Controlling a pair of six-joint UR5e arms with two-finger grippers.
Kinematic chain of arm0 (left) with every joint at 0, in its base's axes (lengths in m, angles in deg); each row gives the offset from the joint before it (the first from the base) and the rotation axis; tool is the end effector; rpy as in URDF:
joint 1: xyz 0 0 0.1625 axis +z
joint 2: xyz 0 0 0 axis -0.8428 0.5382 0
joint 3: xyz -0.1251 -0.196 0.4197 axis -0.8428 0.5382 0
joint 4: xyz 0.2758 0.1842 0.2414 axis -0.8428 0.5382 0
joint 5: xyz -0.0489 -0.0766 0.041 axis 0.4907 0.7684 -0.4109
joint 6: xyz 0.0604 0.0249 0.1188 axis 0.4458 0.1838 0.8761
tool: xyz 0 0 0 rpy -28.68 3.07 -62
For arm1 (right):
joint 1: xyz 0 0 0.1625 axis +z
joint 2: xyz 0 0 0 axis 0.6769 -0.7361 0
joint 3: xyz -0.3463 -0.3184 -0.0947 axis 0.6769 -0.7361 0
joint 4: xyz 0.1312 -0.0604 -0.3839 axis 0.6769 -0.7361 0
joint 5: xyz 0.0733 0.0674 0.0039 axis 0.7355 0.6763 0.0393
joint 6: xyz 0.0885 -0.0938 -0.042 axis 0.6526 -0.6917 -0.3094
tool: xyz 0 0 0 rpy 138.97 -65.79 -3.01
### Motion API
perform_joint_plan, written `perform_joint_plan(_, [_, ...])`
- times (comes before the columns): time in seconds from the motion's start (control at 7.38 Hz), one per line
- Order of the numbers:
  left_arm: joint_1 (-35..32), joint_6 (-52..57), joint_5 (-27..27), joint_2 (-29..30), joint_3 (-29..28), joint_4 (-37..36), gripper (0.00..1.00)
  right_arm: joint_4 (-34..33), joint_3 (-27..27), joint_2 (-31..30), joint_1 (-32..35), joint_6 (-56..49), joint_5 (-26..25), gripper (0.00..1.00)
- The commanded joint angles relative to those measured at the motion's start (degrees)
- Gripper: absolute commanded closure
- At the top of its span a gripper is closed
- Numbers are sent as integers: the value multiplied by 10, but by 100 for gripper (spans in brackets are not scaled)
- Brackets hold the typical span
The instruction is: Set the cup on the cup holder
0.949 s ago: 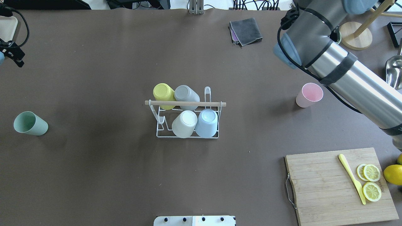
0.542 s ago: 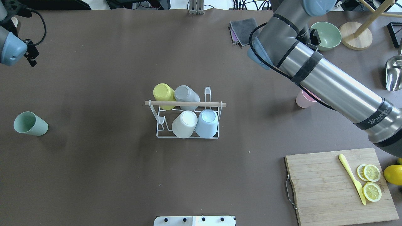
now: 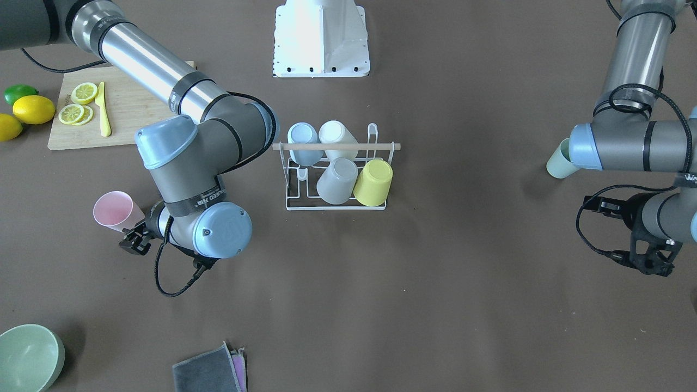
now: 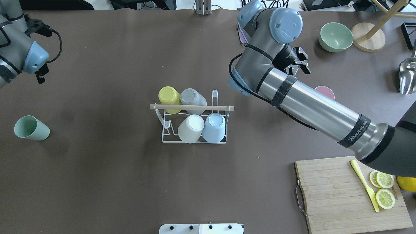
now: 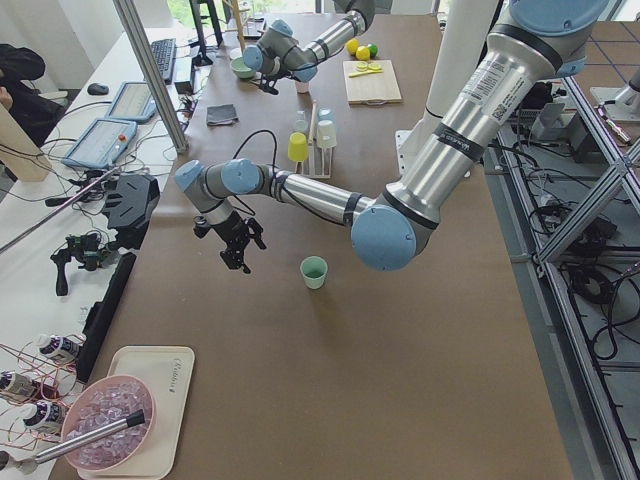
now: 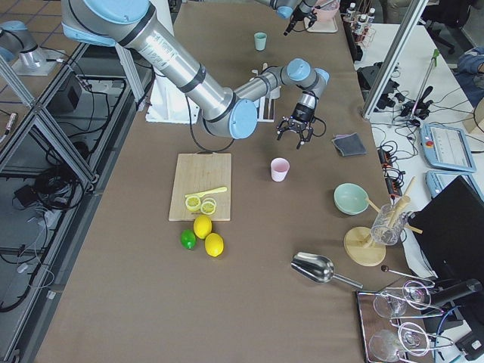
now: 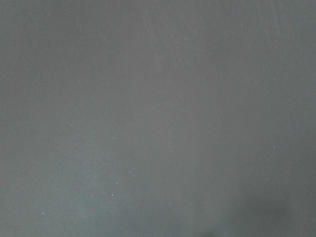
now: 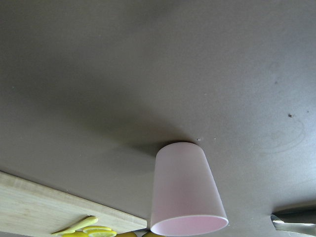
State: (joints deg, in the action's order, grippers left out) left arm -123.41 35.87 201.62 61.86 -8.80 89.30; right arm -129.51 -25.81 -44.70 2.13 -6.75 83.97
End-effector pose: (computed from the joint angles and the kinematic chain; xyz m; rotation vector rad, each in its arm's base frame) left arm 0.2422 -0.6673 0.5953 -0.3028 0.6310 0.5046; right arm -0.4936 -0.6367 0.4023 -0.3611 -0.1614 -1.1887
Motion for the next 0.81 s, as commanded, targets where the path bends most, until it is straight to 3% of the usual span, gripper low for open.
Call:
perform_joint_plan(0.0, [8,53,1,-2,-1,-36,2,0,-15,0,-36,-18,-41,0])
perform_joint_plan(0.27, [14,53,2,3,-1,-46,2,0,-24,-1,-58,-39,-93,0])
perform_joint_plan(0.68, [30,53,23,-2,-8,-48,2,5,-39,-7,-66,-62,-124,0])
